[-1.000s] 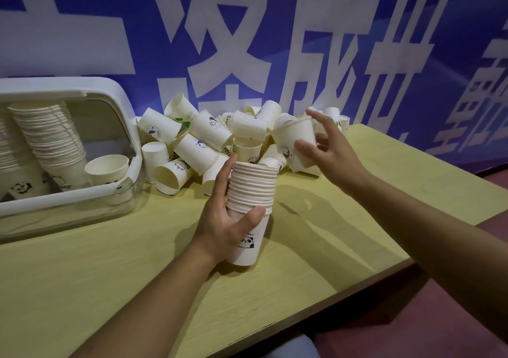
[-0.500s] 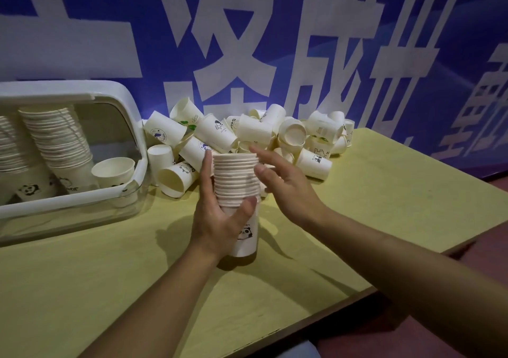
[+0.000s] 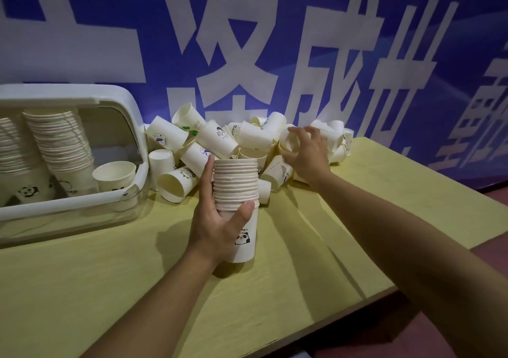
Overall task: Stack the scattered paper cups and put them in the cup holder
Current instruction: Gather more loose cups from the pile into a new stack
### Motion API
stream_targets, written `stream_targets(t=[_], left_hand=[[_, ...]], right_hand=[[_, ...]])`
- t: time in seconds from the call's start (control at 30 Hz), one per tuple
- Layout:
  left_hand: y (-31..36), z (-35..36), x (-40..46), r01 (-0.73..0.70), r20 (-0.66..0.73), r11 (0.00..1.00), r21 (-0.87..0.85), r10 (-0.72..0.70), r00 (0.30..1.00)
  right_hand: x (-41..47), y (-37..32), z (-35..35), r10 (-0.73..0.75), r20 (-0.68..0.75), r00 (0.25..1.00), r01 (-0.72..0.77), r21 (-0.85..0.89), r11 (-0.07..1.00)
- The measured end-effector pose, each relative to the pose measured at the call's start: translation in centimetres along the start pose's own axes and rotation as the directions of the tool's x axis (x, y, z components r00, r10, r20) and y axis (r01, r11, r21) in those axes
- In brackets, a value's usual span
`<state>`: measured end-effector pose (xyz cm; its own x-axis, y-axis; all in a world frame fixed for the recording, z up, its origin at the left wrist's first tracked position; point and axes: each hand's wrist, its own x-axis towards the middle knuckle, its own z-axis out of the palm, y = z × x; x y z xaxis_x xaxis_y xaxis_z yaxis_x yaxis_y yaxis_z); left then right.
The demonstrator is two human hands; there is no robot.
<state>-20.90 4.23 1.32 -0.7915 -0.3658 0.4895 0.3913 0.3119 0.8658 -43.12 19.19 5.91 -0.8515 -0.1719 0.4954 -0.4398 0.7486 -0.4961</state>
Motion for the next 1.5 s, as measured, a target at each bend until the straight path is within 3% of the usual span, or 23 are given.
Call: stream_targets(t=[0.2, 0.3, 0.4, 0.57, 0.7, 0.83, 0.9, 1.0, 1.1, 1.17, 1.23, 1.27, 1.37, 1.5], left_hand=[[0.1, -0.1, 0.1, 0.009, 0.026, 1.000, -0.003, -0.009, 1.000], [0.2, 0.0, 0.1, 0.001, 0.013, 1.000, -0.012, 0.000, 1.000], [0.1, 0.1, 0.0, -0.020, 0.008, 1.000, -0.012, 0.020, 1.000], [0.2, 0.4, -0.1, -0.033, 0.027, 0.999, 0.006, 0.033, 0.999], [0.0, 0.4, -0.2, -0.032, 0.028, 0.999, 0.004, 0.032, 0.999], [0.1, 0.4, -0.2, -0.008, 0.044, 1.000, -0.016, 0.009, 0.999], [0.2, 0.5, -0.1, -0.005, 0.057, 1.000, -0.023, 0.006, 0.998], [0.3, 0.4, -0.1, -0.013, 0.071, 0.999, -0.041, 0.016, 0.997], [0.3, 0.4, -0.1, -0.017, 0.084, 0.998, -0.055, 0.021, 0.996], [0.2, 0.4, -0.1, -0.025, 0.103, 0.997, -0.078, 0.033, 0.994], [0.1, 0.5, -0.2, -0.043, 0.143, 0.994, -0.101, 0.057, 0.988], [0.0, 0.5, -0.2, -0.048, 0.174, 0.993, -0.105, 0.066, 0.982], [0.2, 0.7, -0.6, -0.038, 0.286, 0.996, -0.083, 0.060, 0.956], [0.6, 1.2, -1.0, -0.035, 0.380, 0.997, -0.062, 0.056, 0.923]], right_hand=[[-0.6, -0.3, -1.8, -0.021, -0.213, 0.977, 0.055, 0.159, 0.986], [-4.2, -0.2, -4.1, -0.025, -0.243, 0.970, 0.093, 0.273, 0.957], [-9.3, 1.1, -6.3, -0.037, -0.150, 0.988, 0.084, 0.318, 0.945], [-15.2, 3.9, -8.0, -0.008, 0.042, 0.999, -0.002, 0.228, 0.974], [-15.5, 5.0, -8.3, 0.097, 0.161, 0.982, -0.115, 0.104, 0.988], [-13.6, 4.3, -8.4, 0.086, 0.259, 0.962, -0.093, 0.016, 0.996], [-12.2, 3.3, -8.5, 0.065, 0.373, 0.925, -0.056, -0.037, 0.998], [-10.5, 2.1, -8.4, 0.061, 0.581, 0.812, -0.006, -0.096, 0.995], [-9.4, 1.5, -8.2, 0.057, 0.624, 0.779, 0.011, -0.104, 0.995], [-8.9, 1.4, -8.4, 0.047, 0.597, 0.801, 0.009, -0.090, 0.996], [-8.6, 1.0, -9.0, 0.035, 0.479, 0.877, -0.069, 0.053, 0.996], [-8.5, 0.7, -9.4, 0.030, 0.392, 0.919, -0.119, 0.204, 0.972], [-9.0, -1.5, -10.4, 0.042, 0.199, 0.979, -0.160, 0.624, 0.765], [-10.5, -5.1, -10.3, -0.027, 0.135, 0.990, -0.088, 0.768, 0.634]])
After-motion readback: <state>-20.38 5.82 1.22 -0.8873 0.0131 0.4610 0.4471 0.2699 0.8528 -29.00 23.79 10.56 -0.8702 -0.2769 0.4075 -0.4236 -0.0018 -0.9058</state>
